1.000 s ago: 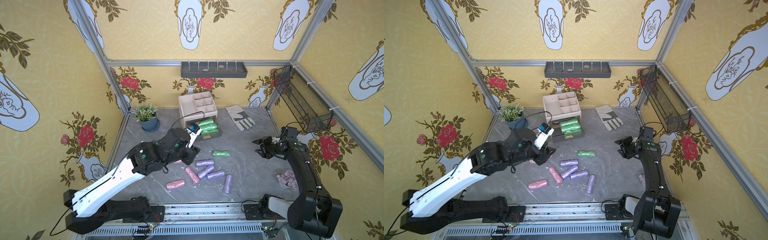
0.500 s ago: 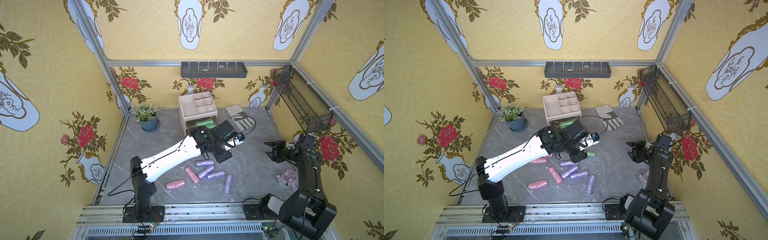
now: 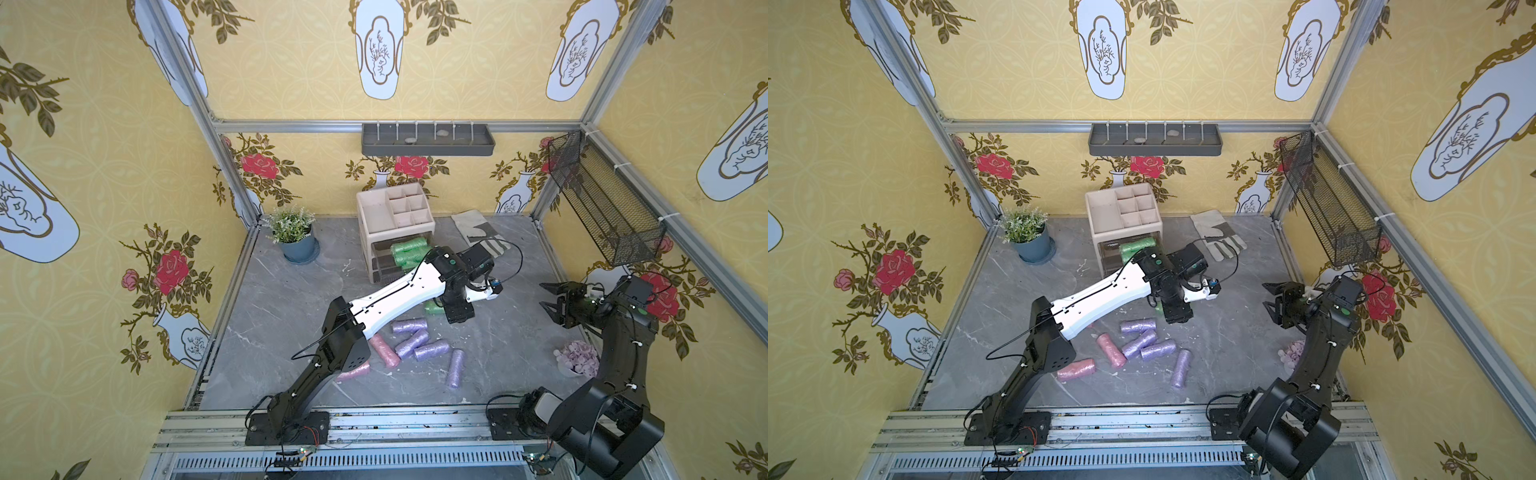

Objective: Sort the rolls of trash bags by color and place them into the drawer
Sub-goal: Pick up the roll of trash bags from the center of the board.

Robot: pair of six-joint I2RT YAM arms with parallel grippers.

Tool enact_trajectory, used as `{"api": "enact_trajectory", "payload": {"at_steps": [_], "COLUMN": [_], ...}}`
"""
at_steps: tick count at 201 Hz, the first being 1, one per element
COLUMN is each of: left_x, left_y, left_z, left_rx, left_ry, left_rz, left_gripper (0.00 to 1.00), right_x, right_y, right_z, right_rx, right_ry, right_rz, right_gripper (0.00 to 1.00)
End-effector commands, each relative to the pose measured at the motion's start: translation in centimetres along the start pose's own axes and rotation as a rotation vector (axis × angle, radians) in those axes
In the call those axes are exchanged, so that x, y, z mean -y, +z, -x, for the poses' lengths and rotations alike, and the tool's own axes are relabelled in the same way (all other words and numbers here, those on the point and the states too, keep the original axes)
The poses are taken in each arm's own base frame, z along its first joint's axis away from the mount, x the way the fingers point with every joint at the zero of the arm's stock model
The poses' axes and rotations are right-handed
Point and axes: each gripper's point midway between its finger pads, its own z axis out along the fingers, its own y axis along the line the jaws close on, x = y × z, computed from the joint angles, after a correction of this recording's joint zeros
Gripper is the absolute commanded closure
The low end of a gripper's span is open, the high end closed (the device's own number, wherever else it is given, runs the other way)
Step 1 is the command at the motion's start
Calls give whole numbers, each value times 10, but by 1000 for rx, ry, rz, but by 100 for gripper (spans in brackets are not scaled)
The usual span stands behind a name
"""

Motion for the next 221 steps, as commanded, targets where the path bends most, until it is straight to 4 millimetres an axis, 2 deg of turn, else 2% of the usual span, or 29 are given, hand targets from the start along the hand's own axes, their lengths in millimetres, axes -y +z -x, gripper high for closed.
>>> {"api": "enact_trajectory", "payload": {"at_steps": [1, 51, 108, 152, 221], "left_x": [0, -19, -40, -50, -63], "left_y": [17, 57, 86, 101, 105], "left_z": [-10, -23, -26, -29, -27], "left_rx": [-65, -150, -195, -210, -196], "left_ry": [28, 48, 87, 89, 92], "left_rz": [-25, 16, 95, 117, 137], "left_gripper": [38, 37, 37, 37, 37], "right_x": [-5, -5, -6, -3, -2], "right_y": [-2, -2, -1, 0, 2], "right_z": [-2, -2, 0, 1, 2], "right_rx": [-6, -3, 0, 0, 2], "right_ry": [-28, -32, -34, -27, -24], "right_rz": [17, 20, 24, 23, 25], "right_gripper": [46, 46, 46, 45, 45]}}
